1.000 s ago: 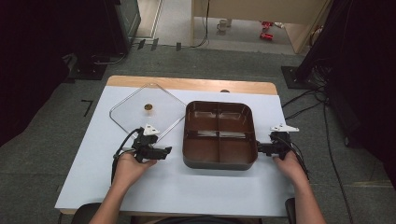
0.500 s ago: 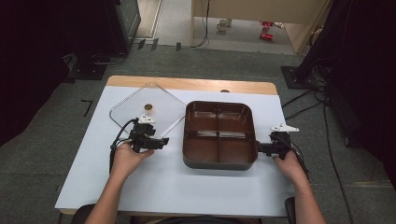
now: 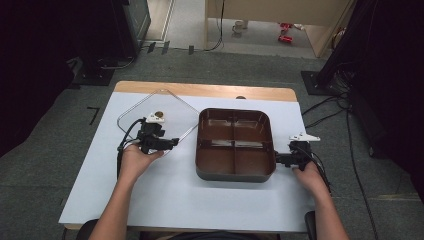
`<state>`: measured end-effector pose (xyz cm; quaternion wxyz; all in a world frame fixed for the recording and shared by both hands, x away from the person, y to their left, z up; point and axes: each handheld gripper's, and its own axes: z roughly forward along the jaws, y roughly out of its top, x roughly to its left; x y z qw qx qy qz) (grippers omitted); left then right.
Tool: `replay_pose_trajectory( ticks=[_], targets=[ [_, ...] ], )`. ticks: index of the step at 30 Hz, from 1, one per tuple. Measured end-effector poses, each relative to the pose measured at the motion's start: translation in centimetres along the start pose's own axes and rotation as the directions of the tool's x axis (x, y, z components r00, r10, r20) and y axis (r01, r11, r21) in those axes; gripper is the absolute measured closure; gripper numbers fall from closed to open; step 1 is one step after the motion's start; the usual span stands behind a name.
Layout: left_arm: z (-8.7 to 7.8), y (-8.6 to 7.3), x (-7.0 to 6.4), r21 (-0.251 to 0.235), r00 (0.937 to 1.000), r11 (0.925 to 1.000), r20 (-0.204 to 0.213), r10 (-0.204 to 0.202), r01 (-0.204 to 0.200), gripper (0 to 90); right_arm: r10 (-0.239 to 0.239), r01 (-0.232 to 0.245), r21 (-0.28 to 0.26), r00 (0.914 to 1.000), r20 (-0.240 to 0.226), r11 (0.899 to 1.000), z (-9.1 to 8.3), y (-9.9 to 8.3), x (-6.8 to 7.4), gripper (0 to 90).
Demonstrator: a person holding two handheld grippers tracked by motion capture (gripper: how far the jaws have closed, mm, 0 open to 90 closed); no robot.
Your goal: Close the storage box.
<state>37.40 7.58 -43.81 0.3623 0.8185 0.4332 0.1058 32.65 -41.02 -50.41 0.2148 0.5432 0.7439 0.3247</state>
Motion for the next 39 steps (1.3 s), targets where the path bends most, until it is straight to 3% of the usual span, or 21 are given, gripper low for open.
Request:
replay_pose_trajectory(
  ticks=[6,15,20,22,29,32,36,39],
  targets=[
    [0.2,0.8,1.1,-0.013,0.9995,0.9995,0.008,-0.030,0.030,32.2,-0.001,0.001,0.000,1.0000,0.001,1.000,0.0,0.0,0.0,8.5],
    [0.4,1.9,2.0,-0.026,0.9999,0.9996,0.004,-0.014,0.014,30.8,-0.002,0.002,0.000,1.0000,0.001,1.000,0.0,0.0,0.0,8.5],
    [0.4,2.5,3.1,-0.048,0.9997,0.9989,-0.024,-0.006,0.005,32.2,-0.002,0.002,0.000,1.0000,0.002,1.000,0.0,0.0,0.0,8.5],
    [0.4,2.7,3.9,-0.067,0.9991,0.9975,-0.034,-0.023,0.021,33.1,-0.002,0.002,0.000,1.0000,0.002,1.000,0.0,0.0,0.0,8.5],
    [0.8,3.3,5.4,-0.062,0.9976,0.9964,-0.035,-0.060,0.058,33.4,-0.003,0.003,0.000,1.0000,0.002,1.000,0.0,0.0,0.0,8.5],
    [1.3,3.4,6.0,-0.063,0.9964,0.9958,-0.049,-0.070,0.066,34.8,-0.003,0.003,0.001,1.0000,0.002,1.000,0.0,0.0,0.0,8.5],
    [2.2,3.6,6.8,-0.060,0.9939,0.9973,-0.100,-0.047,0.041,35.5,-0.003,0.003,0.001,1.0000,0.002,1.000,0.0,0.0,0.0,8.4],
    [3.2,3.6,7.6,-0.054,0.9924,0.9964,-0.100,-0.071,0.066,36.5,-0.003,0.003,0.000,1.0000,0.002,1.000,0.0,0.0,0.0,8.4]
  ],
)
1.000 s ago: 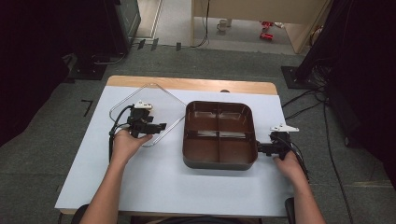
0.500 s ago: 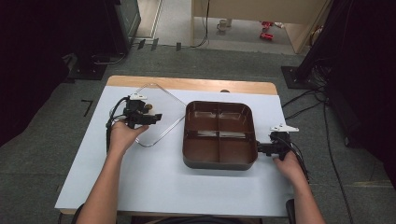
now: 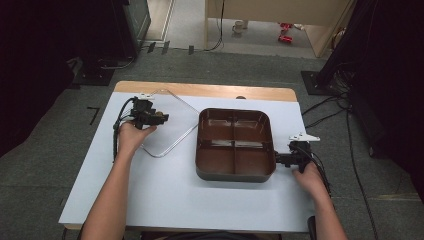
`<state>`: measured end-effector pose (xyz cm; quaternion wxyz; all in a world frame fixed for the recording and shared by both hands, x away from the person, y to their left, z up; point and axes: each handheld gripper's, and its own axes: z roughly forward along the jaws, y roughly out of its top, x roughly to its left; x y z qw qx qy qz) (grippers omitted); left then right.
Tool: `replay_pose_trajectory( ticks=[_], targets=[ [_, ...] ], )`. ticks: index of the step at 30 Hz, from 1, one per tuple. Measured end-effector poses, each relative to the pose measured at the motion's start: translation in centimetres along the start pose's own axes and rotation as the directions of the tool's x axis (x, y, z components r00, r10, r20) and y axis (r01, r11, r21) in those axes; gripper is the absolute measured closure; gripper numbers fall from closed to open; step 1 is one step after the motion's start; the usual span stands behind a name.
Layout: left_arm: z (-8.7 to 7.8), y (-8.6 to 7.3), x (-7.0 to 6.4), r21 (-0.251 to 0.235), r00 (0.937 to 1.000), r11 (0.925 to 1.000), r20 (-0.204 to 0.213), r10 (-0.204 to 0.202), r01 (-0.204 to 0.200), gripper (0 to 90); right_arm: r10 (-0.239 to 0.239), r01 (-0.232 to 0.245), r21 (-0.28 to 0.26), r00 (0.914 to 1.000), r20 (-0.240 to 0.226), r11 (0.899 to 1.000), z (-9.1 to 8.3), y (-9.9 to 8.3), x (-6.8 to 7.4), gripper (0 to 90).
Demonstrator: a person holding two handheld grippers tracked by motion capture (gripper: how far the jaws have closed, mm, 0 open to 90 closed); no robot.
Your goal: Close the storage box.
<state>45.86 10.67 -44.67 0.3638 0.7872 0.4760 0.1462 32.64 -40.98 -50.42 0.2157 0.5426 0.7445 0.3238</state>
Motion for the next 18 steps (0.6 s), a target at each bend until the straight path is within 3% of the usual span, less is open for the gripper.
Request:
replay_pose_trajectory(
  ticks=[7,13,18],
  targets=[
    [1.7,-0.5,0.9,-0.005,0.9981,0.9999,-0.060,0.014,-0.014,39.7,0.001,-0.001,0.000,1.0000,0.000,1.000,0.0,0.0,0.0,8.5],
    [2.9,-1.2,2.0,0.020,0.9983,0.9995,-0.052,-0.025,0.026,39.7,0.001,-0.001,0.000,1.0000,0.000,1.000,0.0,0.0,0.0,8.5],
    [3.2,-1.3,1.9,-0.008,0.9984,0.9997,-0.051,-0.024,0.023,41.6,0.001,-0.001,0.000,1.0000,0.000,1.000,0.0,0.0,0.0,8.5]
  ],
)
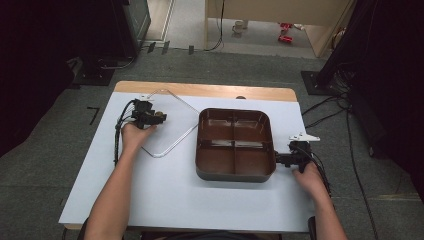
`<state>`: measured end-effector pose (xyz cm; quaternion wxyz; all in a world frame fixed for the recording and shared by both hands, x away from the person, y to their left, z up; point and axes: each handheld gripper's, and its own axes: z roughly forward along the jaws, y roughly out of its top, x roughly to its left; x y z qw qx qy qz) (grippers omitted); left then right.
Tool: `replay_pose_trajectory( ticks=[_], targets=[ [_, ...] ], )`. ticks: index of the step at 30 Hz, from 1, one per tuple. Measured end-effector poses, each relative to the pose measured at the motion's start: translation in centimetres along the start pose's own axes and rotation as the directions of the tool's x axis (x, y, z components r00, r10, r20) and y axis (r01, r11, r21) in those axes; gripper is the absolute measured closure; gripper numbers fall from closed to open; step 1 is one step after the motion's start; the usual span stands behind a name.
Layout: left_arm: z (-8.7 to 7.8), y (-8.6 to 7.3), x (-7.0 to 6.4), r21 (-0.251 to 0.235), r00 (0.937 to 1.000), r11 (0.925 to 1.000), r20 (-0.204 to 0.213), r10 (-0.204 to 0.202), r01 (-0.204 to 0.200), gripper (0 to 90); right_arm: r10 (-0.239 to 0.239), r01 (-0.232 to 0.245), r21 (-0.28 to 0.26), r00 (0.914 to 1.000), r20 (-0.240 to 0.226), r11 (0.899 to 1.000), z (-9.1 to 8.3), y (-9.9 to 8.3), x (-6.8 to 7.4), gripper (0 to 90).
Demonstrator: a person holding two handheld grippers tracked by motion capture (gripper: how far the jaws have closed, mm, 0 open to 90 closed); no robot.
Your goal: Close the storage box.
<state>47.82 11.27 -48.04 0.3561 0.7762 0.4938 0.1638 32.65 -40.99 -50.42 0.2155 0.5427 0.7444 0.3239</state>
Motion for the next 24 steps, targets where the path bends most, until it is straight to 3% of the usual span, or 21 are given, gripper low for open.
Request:
replay_pose_trajectory(
  ticks=[5,7,9,24],
  targets=[
    [0.2,-0.3,-0.6,-0.018,0.9974,0.9983,-0.047,0.055,-0.056,50.4,0.000,0.000,0.000,1.0000,0.000,1.000,0.0,0.0,0.0,8.4],
    [0.2,-0.3,-0.9,-0.018,0.9963,0.9974,-0.050,0.069,-0.070,57.1,0.000,0.000,0.000,1.0000,0.000,1.000,0.0,0.0,0.0,8.4],
    [0.2,-0.3,-1.1,-0.014,0.9949,0.9964,-0.057,0.083,-0.084,58.2,0.000,0.000,0.000,1.0000,0.000,1.000,0.0,0.0,0.0,8.4],
    [-0.1,0.2,-1.2,0.015,0.9969,0.9986,-0.059,0.052,-0.052,59.7,-0.001,0.001,0.000,1.0000,0.000,1.000,0.0,0.0,0.0,8.4]
  ],
)
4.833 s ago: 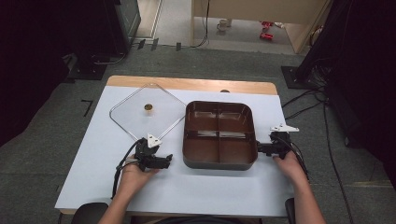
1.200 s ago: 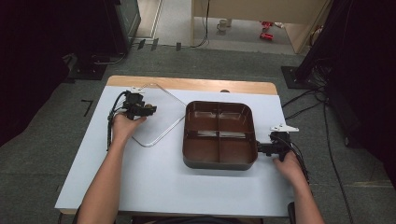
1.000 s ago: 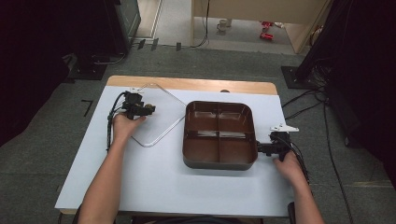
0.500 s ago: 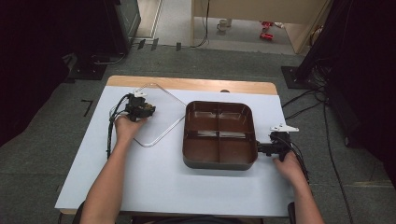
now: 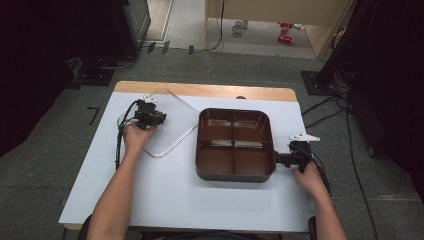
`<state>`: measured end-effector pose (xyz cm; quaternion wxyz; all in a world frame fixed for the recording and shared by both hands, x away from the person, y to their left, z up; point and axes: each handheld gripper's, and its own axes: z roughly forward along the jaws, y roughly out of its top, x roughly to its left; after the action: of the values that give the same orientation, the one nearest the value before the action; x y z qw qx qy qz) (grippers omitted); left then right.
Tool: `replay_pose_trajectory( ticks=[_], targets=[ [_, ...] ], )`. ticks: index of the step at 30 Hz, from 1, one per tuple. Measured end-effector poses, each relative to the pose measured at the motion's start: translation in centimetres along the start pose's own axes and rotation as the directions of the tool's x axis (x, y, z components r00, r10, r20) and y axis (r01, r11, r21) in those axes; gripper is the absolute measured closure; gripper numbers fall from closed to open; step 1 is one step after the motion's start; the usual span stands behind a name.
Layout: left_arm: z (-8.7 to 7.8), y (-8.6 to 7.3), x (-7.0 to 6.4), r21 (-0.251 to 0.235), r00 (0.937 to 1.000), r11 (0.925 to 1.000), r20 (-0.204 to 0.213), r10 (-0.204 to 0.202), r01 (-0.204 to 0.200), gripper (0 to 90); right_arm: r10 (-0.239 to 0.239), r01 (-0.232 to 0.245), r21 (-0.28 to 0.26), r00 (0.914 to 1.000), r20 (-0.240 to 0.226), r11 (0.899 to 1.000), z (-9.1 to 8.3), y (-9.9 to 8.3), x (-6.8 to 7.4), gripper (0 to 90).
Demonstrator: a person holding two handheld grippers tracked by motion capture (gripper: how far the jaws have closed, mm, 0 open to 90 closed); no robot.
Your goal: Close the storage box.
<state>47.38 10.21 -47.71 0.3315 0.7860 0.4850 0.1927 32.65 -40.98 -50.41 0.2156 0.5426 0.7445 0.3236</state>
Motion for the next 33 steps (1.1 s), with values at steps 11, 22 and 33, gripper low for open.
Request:
replay_pose_trajectory(
  ticks=[11,22,33],
  targets=[
    [-3.0,1.5,0.4,0.001,0.9994,1.0000,0.033,0.006,-0.006,59.9,0.000,0.000,-0.001,1.0000,0.000,1.000,0.0,0.0,0.0,8.5],
    [-6.7,2.7,0.2,-0.055,0.9976,0.9984,0.067,0.019,-0.016,59.8,0.000,0.000,-0.001,1.0000,0.000,1.000,0.0,0.0,0.0,8.5],
    [-9.1,4.4,-2.1,-0.107,0.9886,0.9922,0.128,0.079,-0.065,59.9,0.000,0.000,0.000,1.0000,0.000,1.000,0.0,0.0,0.0,8.4]
  ],
)
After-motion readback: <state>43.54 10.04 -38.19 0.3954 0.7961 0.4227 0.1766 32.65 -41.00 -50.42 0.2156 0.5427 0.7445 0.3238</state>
